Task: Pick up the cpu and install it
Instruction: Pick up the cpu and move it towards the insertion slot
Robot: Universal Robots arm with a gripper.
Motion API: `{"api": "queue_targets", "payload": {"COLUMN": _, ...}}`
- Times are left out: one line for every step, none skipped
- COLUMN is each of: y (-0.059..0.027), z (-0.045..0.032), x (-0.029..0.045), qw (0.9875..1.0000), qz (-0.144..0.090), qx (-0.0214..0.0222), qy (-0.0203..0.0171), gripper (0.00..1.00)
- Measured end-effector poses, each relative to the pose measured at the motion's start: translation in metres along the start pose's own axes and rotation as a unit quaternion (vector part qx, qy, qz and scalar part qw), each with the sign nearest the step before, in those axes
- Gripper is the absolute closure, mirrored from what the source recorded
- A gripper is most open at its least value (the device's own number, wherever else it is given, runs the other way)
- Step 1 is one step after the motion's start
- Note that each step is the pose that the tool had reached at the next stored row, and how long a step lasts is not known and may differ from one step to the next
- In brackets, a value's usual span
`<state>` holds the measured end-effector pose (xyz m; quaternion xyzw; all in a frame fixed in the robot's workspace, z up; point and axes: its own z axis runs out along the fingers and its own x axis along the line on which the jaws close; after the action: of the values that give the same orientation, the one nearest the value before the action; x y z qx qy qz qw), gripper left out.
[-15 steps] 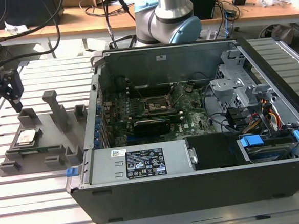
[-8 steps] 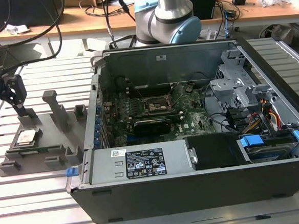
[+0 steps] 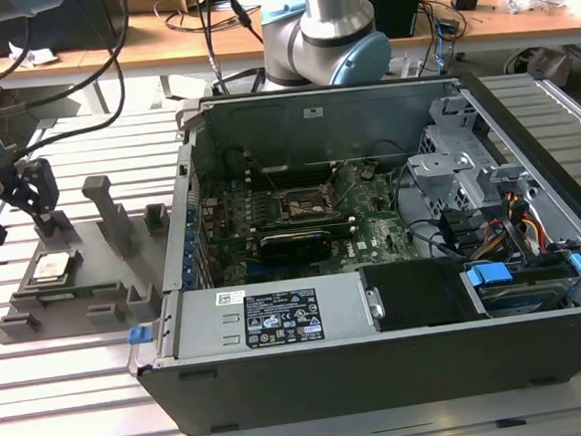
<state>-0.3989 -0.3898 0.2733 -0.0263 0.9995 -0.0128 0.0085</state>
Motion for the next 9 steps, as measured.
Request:
{"api": "queue_targets", "payload": {"y": 0.0001, "z": 0.0027, "x": 0.0000, "qw": 1.0000, "qz": -0.002, "qx": 0.0000, "qy": -0.0001, "gripper": 0.34}}
{"api": "queue_targets", "payload": {"y": 0.0002, "z": 0.0046, "x": 0.0003, "qw": 1.0000, "qz": -0.005, "qx": -0.0001, "qy": -0.0002, "gripper": 0.34}}
{"api": "queue_targets", "payload": {"y": 0.0003, "z": 0.0083, "x": 0.0011, "qw": 0.9998, "qz": -0.019, "qx": -0.0003, "qy": -0.0006, "gripper": 0.34}}
{"api": "queue_targets", "payload": {"y": 0.0010, "z": 0.0110, "x": 0.0038, "qw": 0.9998, "qz": -0.021, "qx": -0.0003, "qy": -0.0005, "gripper": 0.34}}
{"api": "queue_targets", "payload": {"y": 0.0017, "z": 0.0129, "x": 0.0048, "qw": 0.9998, "qz": -0.021, "qx": -0.0003, "qy": -0.0006, "gripper": 0.34}}
{"api": "queue_targets", "payload": {"y": 0.0028, "z": 0.0148, "x": 0.0050, "qw": 0.9998, "qz": -0.020, "qx": -0.0003, "qy": -0.0006, "gripper": 0.34}}
{"api": "queue_targets", "payload": {"y": 0.0044, "z": 0.0180, "x": 0.0053, "qw": 0.9998, "qz": -0.018, "qx": -0.0003, "qy": -0.0005, "gripper": 0.34}}
{"api": "queue_targets", "payload": {"y": 0.0052, "z": 0.0202, "x": 0.0054, "qw": 0.9999, "qz": -0.015, "qx": -0.0003, "qy": -0.0004, "gripper": 0.34}}
{"api": "queue_targets", "payload": {"y": 0.0056, "z": 0.0222, "x": 0.0054, "qw": 0.9999, "qz": -0.012, "qx": -0.0002, "qy": -0.0003, "gripper": 0.34}}
